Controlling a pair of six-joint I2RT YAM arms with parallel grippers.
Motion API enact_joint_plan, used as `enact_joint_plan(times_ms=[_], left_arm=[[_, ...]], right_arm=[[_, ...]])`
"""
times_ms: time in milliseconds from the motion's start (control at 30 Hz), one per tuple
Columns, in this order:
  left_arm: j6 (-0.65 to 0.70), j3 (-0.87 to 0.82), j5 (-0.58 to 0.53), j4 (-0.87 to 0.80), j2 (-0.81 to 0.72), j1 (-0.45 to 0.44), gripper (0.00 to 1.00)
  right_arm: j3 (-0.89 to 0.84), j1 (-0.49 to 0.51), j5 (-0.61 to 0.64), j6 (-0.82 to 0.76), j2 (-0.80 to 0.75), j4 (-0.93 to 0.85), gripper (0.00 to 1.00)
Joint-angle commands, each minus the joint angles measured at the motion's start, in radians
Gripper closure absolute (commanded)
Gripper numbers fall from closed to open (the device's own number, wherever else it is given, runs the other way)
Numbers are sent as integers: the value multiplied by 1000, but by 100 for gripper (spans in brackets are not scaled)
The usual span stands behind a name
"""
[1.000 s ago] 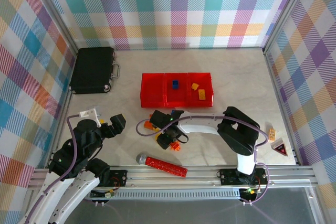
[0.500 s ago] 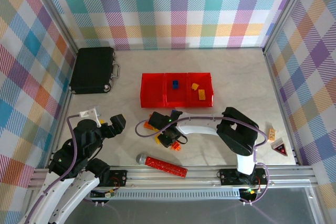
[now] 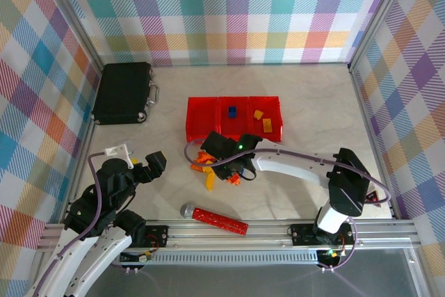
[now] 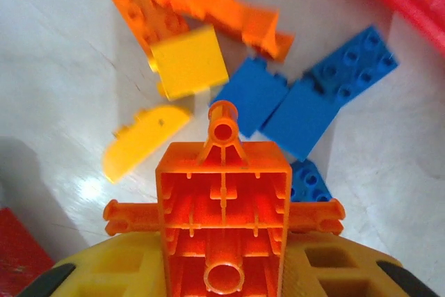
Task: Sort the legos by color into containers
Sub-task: Pick up the lego from the bottom-center of the table, then place the lego in the container.
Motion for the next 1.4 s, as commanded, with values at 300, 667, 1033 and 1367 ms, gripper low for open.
enact_joint_plan(times_ms=[300, 667, 1033, 1367], left_arm=[[9, 30, 11, 5, -11, -10, 1], [-11, 34, 14, -24, -39, -10, 0], [-11, 37, 24, -27, -30, -11, 1], [-6, 21, 29, -8, -14, -10, 0]], right_arm=[[362, -209, -24, 88, 134, 103, 75], [648, -261, -74, 63, 401, 169, 75], [790, -270, -17, 103, 574, 208, 75], [746, -274, 73, 234, 638, 292, 73]])
